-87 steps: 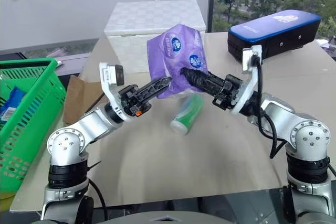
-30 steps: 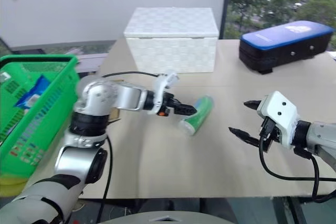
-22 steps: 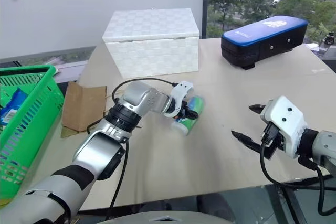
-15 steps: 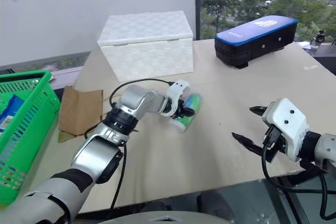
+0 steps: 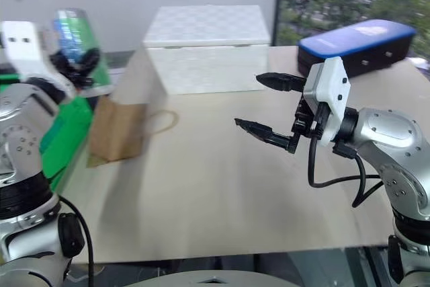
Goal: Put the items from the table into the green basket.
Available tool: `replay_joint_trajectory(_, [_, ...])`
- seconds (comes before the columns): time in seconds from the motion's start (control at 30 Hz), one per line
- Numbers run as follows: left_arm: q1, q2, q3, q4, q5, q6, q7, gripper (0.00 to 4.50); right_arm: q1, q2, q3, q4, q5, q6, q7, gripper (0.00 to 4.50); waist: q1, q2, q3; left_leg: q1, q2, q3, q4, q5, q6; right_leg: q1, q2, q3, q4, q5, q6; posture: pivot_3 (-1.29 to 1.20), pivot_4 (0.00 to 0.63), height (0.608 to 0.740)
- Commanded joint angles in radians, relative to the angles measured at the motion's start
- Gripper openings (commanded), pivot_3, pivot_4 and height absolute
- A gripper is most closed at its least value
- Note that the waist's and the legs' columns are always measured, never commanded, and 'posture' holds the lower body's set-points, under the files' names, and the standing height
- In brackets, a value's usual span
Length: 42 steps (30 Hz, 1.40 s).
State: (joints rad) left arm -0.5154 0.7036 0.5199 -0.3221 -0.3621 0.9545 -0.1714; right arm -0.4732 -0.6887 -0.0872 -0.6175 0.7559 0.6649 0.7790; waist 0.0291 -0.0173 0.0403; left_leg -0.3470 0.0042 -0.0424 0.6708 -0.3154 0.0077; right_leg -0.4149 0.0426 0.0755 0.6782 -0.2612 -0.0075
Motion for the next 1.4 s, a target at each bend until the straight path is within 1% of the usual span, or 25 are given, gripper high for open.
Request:
replay_joint_trajectory(0.03, [0.028,0.058,0.081,-0.044,0.078,-0.055,0.051,1.99,-0.037,0.003,0.018,0.042,-0.015,-0.065,0.065,4.50,0.056,-0.003,-0.001,-0.001,-0.002,-0.001,0.000,0.000,0.000,-0.001,-0.004,-0.003,0.000,0.000,0.000,0.28,0.000,0.740])
replay_joint_trajectory(0.1, [0.058,0.087,0.113,-0.013,0.111,-0.065,0.061,1.99,-0.041,0.002,0.026,0.060,-0.026,-0.095,0.095,4.50,0.105,-0.007,-0.003,-0.004,-0.006,-0.004,0.000,0.000,0.000,-0.001,-0.011,-0.007,-0.001,0.000,0.000,0.28,0.000,0.740])
replay_joint_trajectory(0.13, [0.076,0.096,0.119,-0.003,0.122,-0.066,0.061,1.99,-0.039,0.002,0.027,0.066,-0.030,-0.109,0.108,4.50,0.123,-0.009,-0.004,-0.005,-0.008,-0.006,0.000,0.000,0.000,-0.002,-0.013,-0.009,-0.001,0.000,0.000,0.29,0.000,0.740])
replay_joint_trajectory(0.17, [0.092,0.085,0.142,0.009,0.121,-0.057,0.065,1.99,-0.037,0.003,0.028,0.073,-0.032,-0.122,0.122,4.50,0.128,-0.009,-0.004,-0.006,-0.010,-0.008,0.000,0.000,0.000,-0.003,-0.015,-0.011,-0.001,0.000,0.000,0.29,0.000,0.740])
replay_joint_trajectory(0.2, [0.112,0.075,0.160,0.014,0.122,-0.052,0.065,2.44,-0.033,0.003,0.029,0.076,-0.033,-0.130,0.133,4.50,0.170,-0.011,-0.006,-0.007,-0.011,-0.008,0.000,0.000,0.000,-0.003,-0.016,-0.012,-0.002,0.000,0.000,0.29,0.000,0.740])
replay_joint_trajectory(0.23, [0.124,0.062,0.175,0.014,0.120,-0.050,0.069,2.92,-0.029,0.002,0.027,0.079,-0.033,-0.137,0.142,4.50,0.176,-0.011,-0.006,-0.010,-0.017,-0.016,0.000,0.000,0.000,-0.003,-0.023,-0.021,-0.002,0.000,0.000,0.29,0.000,0.740])
replay_joint_trajectory(0.27, [0.129,0.050,0.186,0.014,0.110,-0.049,0.065,3.18,-0.026,0.000,0.025,0.082,-0.033,-0.141,0.148,4.50,0.189,-0.011,-0.006,-0.010,-0.017,-0.016,0.000,0.000,0.000,-0.003,-0.024,-0.022,-0.002,0.000,0.000,0.29,0.000,0.740])
replay_joint_trajectory(0.3, [0.137,0.044,0.187,0.013,0.105,-0.049,0.062,3.68,-0.023,-0.002,0.024,0.083,-0.033,-0.144,0.153,4.50,0.202,-0.011,-0.006,-0.011,-0.018,-0.018,0.000,0.000,0.000,-0.003,-0.025,-0.026,-0.002,0.000,0.000,0.29,0.000,0.740])
replay_joint_trajectory(0.33, [0.134,0.032,0.194,0.012,0.097,-0.049,0.062,3.90,-0.019,-0.004,0.026,0.082,-0.037,-0.145,0.155,4.50,0.209,-0.011,-0.006,-0.012,-0.018,-0.019,0.001,0.000,0.000,-0.004,-0.025,-0.028,-0.002,0.000,-0.001,0.29,0.000,0.740])
replay_joint_trajectory(0.37, [0.129,0.023,0.200,0.009,0.085,-0.048,0.058,4.41,-0.016,-0.006,0.028,0.080,-0.042,-0.146,0.156,4.50,0.215,-0.011,-0.006,-0.014,-0.018,-0.022,0.001,0.000,0.000,-0.004,-0.026,-0.031,-0.002,0.000,-0.001,0.29,0.000,0.740])
replay_joint_trajectory(0.5, [0.097,0.003,0.181,-0.050,0.009,-0.061,0.005,4.46,0.005,-0.016,0.025,0.076,-0.076,-0.152,0.139,4.50,0.238,-0.011,-0.006,-0.014,-0.017,-0.024,0.001,0.000,0.000,-0.004,-0.026,-0.034,-0.001,0.000,-0.002,0.28,0.000,0.740])
replay_joint_trajectory(0.6, [0.033,-0.076,0.071,-0.173,-0.175,0.021,-0.078,4.46,0.074,-0.042,-0.002,0.062,-0.110,-0.107,0.073,4.50,0.254,-0.012,-0.007,-0.014,-0.017,-0.024,0.002,0.000,0.001,-0.003,-0.026,-0.035,-0.001,0.000,-0.002,0.26,0.000,0.740])
replay_joint_trajectory(0.67, [0.036,-0.116,-0.007,-0.242,-0.274,0.067,-0.134,4.46,0.132,-0.066,-0.028,0.059,-0.108,-0.058,0.035,4.50,0.263,-0.010,-0.010,-0.014,-0.017,-0.024,0.004,0.000,0.001,-0.001,-0.027,-0.036,-0.001,0.000,-0.002,0.22,0.000,0.740])
replay_joint_trajectory(0.73, [0.080,-0.141,-0.090,-0.288,-0.334,0.086,-0.185,4.46,0.226,-0.103,-0.061,0.051,-0.169,-0.053,-0.005,4.50,0.255,-0.006,-0.012,-0.015,-0.017,-0.022,0.005,0.000,0.000,-0.001,-0.027,-0.035,-0.001,0.000,-0.002,0.17,0.000,0.740])
replay_joint_trajectory(0.8, [0.125,-0.166,-0.127,-0.309,-0.409,0.099,-0.226,4.46,0.332,-0.140,-0.113,0.020,-0.186,-0.040,-0.015,4.50,0.233,-0.002,-0.015,-0.015,-0.017,-0.019,0.006,0.000,0.000,-0.001,-0.027,-0.033,-0.001,0.000,-0.002,0.12,0.000,0.740])
replay_joint_trajectory(0.93, [0.307,-0.130,-0.198,-0.338,-0.449,0.076,-0.342,4.46,0.519,-0.189,-0.224,-0.003,-0.234,-0.069,0.006,4.50,0.149,0.000,-0.016,-0.014,-0.016,-0.018,0.005,0.000,0.002,-0.002,-0.025,-0.033,0.000,-0.001,-0.004,0.03,0.000,0.740])
replay_joint_trajectory(1.03, [0.413,-0.088,-0.207,-0.348,-0.455,0.048,-0.403,4.46,0.566,-0.185,-0.269,-0.002,-0.229,-0.066,-0.003,4.50,0.080,0.002,-0.016,-0.012,-0.014,-0.016,0.004,-0.001,0.002,0.000,-0.024,-0.032,0.000,-0.002,-0.005,0.00,0.006,0.740])
replay_joint_trajectory(1.07, [0.450,-0.073,-0.206,-0.357,-0.455,0.041,-0.420,4.46,0.584,-0.186,-0.281,0.000,-0.235,-0.069,-0.001,4.50,0.053,0.002,-0.016,-0.012,-0.013,-0.015,0.004,-0.002,0.005,0.000,-0.023,-0.032,-0.001,-0.002,-0.005,0.00,0.006,0.740])
replay_joint_trajectory(1.1, [0.481,-0.060,-0.206,-0.362,-0.455,0.034,-0.437,4.46,0.598,-0.186,-0.290,0.003,-0.241,-0.072,0.000,4.50,0.042,0.003,-0.015,-0.009,-0.012,-0.013,0.004,-0.002,0.005,0.003,-0.022,-0.032,0.000,-0.002,-0.005,0.00,0.008,0.740])
replay_joint_trajectory(1.13, [0.526,-0.042,-0.208,-0.368,-0.445,0.019,-0.457,4.46,0.611,-0.183,-0.302,0.010,-0.245,-0.070,-0.003,4.50,0.028,0.005,-0.013,-0.005,-0.011,-0.013,0.004,-0.002,0.005,0.007,-0.022,-0.031,0.000,-0.002,-0.005,0.00,0.011,0.740])
replay_joint_trajectory(1.17, [0.560,-0.028,-0.208,-0.369,-0.435,0.004,-0.472,4.46,0.618,-0.180,-0.310,0.016,-0.245,-0.067,-0.008,4.50,0.017,0.007,-0.011,0.003,-0.011,-0.012,0.003,-0.002,0.005,0.014,-0.021,-0.031,0.000,-0.003,-0.005,0.00,0.014,0.740])
replay_joint_trajectory(1.2, [0.599,-0.012,-0.210,-0.368,-0.419,-0.019,-0.491,4.46,0.624,-0.176,-0.321,0.026,-0.248,-0.067,-0.014,4.50,0.002,0.008,-0.007,0.006,-0.010,-0.011,0.002,-0.002,0.005,0.021,-0.020,-0.030,-0.001,-0.006,-0.006,0.00,0.016,0.740])
replay_joint_trajectory(1.23, [0.631,0.002,-0.213,-0.367,-0.406,-0.043,-0.507,4.46,0.627,-0.174,-0.329,0.037,-0.251,-0.066,-0.020,4.50,-0.005,0.009,-0.004,0.015,-0.010,-0.008,-0.001,-0.002,0.005,0.027,-0.019,-0.028,-0.001,-0.010,-0.005,0.00,0.016,0.740])
replay_joint_trajectory(1.3, [0.677,0.013,-0.226,-0.364,-0.383,-0.079,-0.527,4.46,0.626,-0.172,-0.340,0.081,-0.274,-0.079,-0.033,4.50,-0.019,0.011,0.000,0.024,-0.008,-0.008,-0.001,-0.002,0.005,0.036,-0.017,-0.027,-0.001,-0.012,-0.006,0.00,0.019,0.740])
replay_joint_trajectory(1.4, [0.711,0.003,-0.256,-0.345,-0.348,-0.131,-0.534,4.46,0.603,-0.165,-0.345,0.149,-0.305,-0.095,-0.062,4.50,-0.023,0.012,0.001,0.026,-0.004,-0.006,-0.001,-0.001,0.003,0.037,-0.011,-0.024,-0.001,-0.012,-0.006,0.00,0.013,0.740])
